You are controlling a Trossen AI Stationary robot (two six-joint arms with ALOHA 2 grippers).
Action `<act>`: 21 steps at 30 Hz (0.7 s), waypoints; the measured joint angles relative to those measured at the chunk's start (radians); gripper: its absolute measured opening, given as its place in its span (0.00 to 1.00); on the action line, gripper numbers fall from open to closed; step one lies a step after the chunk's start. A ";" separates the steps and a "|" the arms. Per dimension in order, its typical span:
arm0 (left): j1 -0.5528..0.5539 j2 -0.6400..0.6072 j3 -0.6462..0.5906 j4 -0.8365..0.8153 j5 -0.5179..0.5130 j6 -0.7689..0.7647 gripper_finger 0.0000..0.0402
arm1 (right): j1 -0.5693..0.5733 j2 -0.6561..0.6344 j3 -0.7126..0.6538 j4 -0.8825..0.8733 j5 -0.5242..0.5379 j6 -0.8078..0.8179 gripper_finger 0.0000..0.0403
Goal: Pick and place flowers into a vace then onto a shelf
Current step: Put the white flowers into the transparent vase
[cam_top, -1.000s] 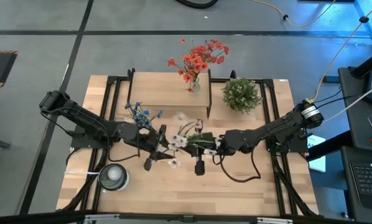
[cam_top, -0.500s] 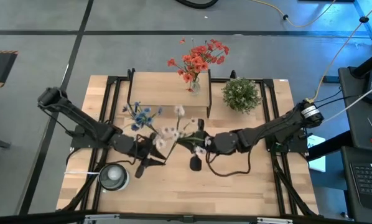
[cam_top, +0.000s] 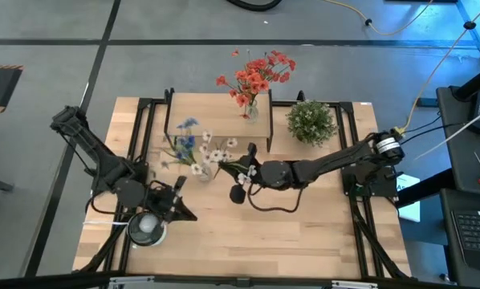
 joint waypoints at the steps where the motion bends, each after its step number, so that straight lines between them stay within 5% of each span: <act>1: -0.012 0.001 0.011 -0.002 -0.008 0.014 0.01 | -0.004 0.014 0.000 0.027 0.001 -0.006 0.01; 9: -0.095 0.000 0.092 0.006 -0.077 0.119 0.01 | -0.022 0.111 0.000 0.221 -0.004 -0.067 0.01; 21: -0.120 0.000 0.113 0.005 -0.112 0.161 0.00 | -0.064 0.114 0.000 0.237 -0.012 -0.161 0.02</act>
